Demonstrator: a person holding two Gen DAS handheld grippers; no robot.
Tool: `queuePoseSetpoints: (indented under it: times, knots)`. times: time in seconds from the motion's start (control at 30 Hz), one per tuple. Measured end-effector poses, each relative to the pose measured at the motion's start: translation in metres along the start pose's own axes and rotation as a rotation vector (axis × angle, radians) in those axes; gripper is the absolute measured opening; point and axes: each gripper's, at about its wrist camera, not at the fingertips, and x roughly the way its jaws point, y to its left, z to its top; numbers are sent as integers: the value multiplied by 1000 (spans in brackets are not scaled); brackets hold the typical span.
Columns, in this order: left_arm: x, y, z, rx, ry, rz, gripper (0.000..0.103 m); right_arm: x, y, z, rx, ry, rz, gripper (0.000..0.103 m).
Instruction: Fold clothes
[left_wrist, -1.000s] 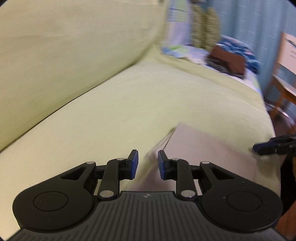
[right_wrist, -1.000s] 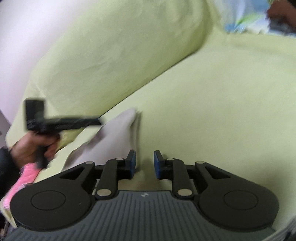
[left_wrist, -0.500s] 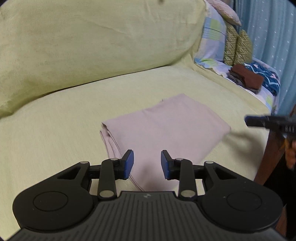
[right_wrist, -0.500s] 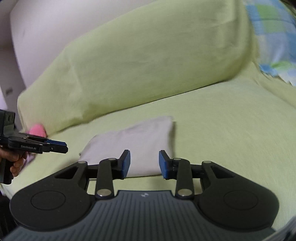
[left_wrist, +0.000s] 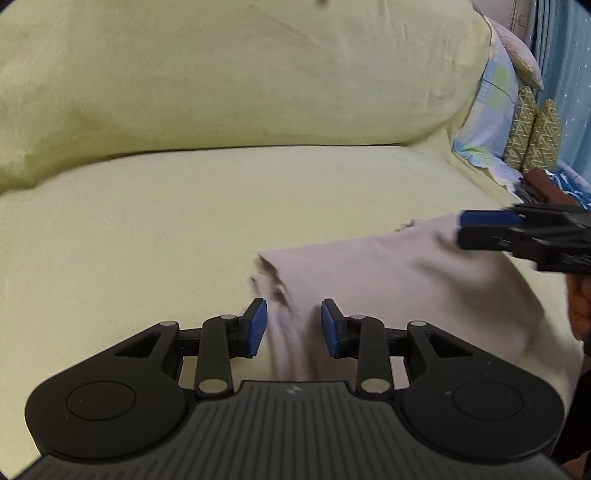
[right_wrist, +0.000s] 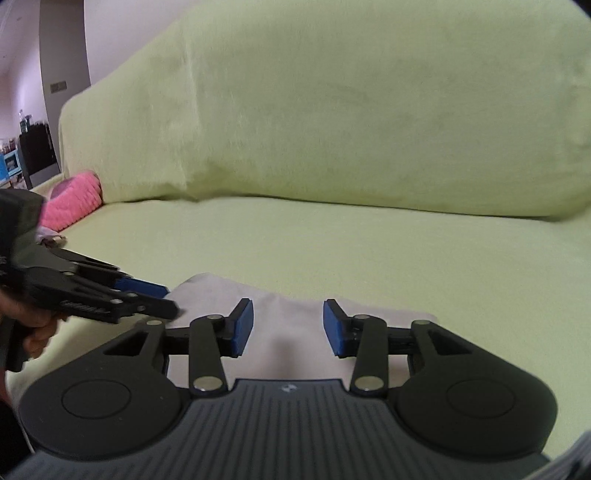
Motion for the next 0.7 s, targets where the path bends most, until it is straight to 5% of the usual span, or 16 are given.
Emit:
queuePoseSetpoints:
  times: [0.27, 0.5, 0.7]
  knots:
    - [-25, 1, -30, -49, -3, -156, 34, 3, 14, -8, -29, -14, 42, 38]
    - [-20, -4, -39, 6, 50, -207, 34, 14, 19, -15, 3, 26, 57, 39]
    - [-29, 15, -31, -69, 6, -172, 34, 19, 24, -11, 5, 29, 51, 46]
